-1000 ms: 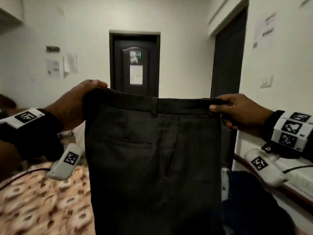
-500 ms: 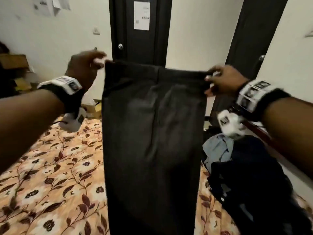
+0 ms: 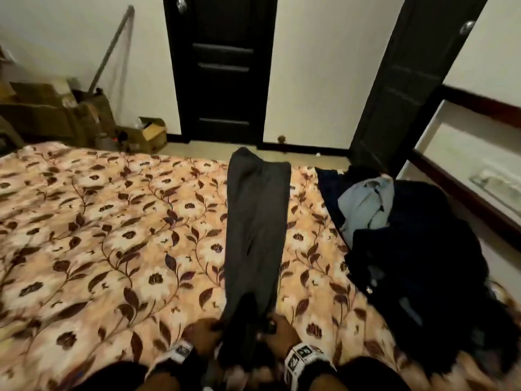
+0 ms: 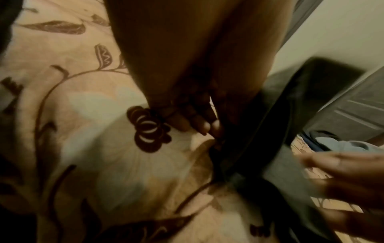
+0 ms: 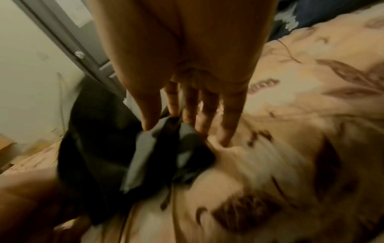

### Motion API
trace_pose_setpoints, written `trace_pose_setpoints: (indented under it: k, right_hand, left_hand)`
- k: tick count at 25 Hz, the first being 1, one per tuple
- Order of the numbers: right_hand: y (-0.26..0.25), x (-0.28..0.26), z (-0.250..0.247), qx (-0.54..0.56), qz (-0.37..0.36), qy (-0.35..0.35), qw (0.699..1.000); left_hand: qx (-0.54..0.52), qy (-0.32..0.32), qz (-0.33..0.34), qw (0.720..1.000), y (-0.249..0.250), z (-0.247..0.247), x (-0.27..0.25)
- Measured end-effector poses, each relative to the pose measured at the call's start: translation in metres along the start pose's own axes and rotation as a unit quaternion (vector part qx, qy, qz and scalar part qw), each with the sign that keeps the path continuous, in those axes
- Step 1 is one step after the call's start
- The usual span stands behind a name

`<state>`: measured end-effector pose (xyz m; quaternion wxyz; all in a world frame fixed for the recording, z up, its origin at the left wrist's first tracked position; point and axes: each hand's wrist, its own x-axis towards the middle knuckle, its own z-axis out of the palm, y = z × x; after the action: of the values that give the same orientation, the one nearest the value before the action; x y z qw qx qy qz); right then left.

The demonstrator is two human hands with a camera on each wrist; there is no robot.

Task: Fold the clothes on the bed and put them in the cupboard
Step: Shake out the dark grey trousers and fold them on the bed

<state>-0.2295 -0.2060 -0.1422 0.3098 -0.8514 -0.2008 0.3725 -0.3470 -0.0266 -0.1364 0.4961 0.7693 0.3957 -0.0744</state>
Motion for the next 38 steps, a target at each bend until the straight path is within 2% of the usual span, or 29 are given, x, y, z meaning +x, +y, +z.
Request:
trace_pose_setpoints:
  k: [1, 3, 5, 9, 12, 14, 16, 19, 20, 22, 24, 26, 28, 30, 32, 33, 36, 38]
  right_hand:
    - [0.010, -0.003, 0.012, 0.049, 0.023, 0.018, 0.998]
    - [0.005, -0.004, 0.012, 0.139, 0.062, 0.053, 0.987]
    - [-0.015, -0.002, 0.003, 0.146, 0.091, 0.074, 0.982]
    - [-0.020, 0.008, -0.008, 0.184, 0.066, 0.127, 0.972]
    - [-0.005, 0.012, -0.001, 0.161, 0.007, 0.044, 0.986]
    - [-0.005, 0.004, -0.008, 0.138, -0.019, 0.033, 0.990]
    - [-0.006, -0.010, -0.036, 0.191, -0.024, 0.076, 0.978]
    - [-0.001, -0.049, -0.089, 0.270, -0.035, 0.200, 0.941]
    - [0.007, -0.056, -0.099, 0.263, -0.027, 0.227, 0.937]
    - [0.016, -0.061, -0.095, 0.194, 0.035, 0.225, 0.954]
    - [0.022, -0.056, -0.073, 0.104, 0.094, 0.158, 0.978]
    - [0.024, -0.049, -0.049, 0.029, 0.116, 0.120, 0.986]
    - [0.026, -0.044, -0.032, 0.042, 0.129, 0.100, 0.986]
    - [0.025, -0.040, -0.021, 0.019, 0.115, 0.073, 0.990]
    - [0.028, -0.038, -0.011, -0.116, 0.106, 0.033, 0.987]
    - [0.030, -0.037, -0.007, -0.157, 0.104, 0.035, 0.982]
    - [0.035, -0.041, -0.003, -0.219, 0.085, 0.093, 0.968]
    - [0.022, -0.045, -0.002, -0.259, 0.052, 0.127, 0.956]
  left_hand:
    - [-0.039, -0.007, -0.036, 0.999, -0.015, 0.018, -0.010]
    - [-0.168, -0.022, -0.071, 0.983, -0.010, 0.028, -0.024]
    - [-0.243, -0.020, -0.091, 0.966, 0.003, 0.027, -0.013]
    - [-0.313, -0.003, -0.048, 0.948, 0.014, 0.040, -0.003]
    - [-0.323, -0.033, -0.042, 0.945, 0.024, 0.050, -0.019]
    - [-0.342, -0.047, -0.039, 0.938, 0.033, 0.044, -0.035]
    - [-0.402, -0.022, -0.017, 0.915, 0.041, 0.023, -0.055]
    - [-0.518, 0.016, 0.037, 0.854, 0.042, -0.013, -0.092]
    - [-0.541, 0.023, 0.038, 0.840, 0.038, -0.018, -0.102]
    - [-0.559, 0.020, -0.005, 0.829, 0.022, -0.007, -0.109]
    - [-0.569, 0.021, -0.055, 0.821, 0.014, 0.011, -0.110]
    - [-0.578, 0.027, -0.086, 0.811, 0.010, 0.020, -0.109]
    - [-0.601, 0.030, -0.086, 0.794, 0.013, 0.017, -0.111]
    - [-0.648, 0.018, -0.088, 0.757, 0.017, 0.013, -0.116]
    - [-0.677, 0.000, -0.095, 0.729, 0.018, 0.011, -0.123]
    - [-0.694, -0.008, -0.097, 0.714, 0.020, 0.011, -0.128]
    - [-0.748, -0.026, -0.102, 0.655, 0.034, 0.011, -0.139]
    - [-0.766, -0.016, -0.099, 0.635, 0.045, 0.006, -0.142]
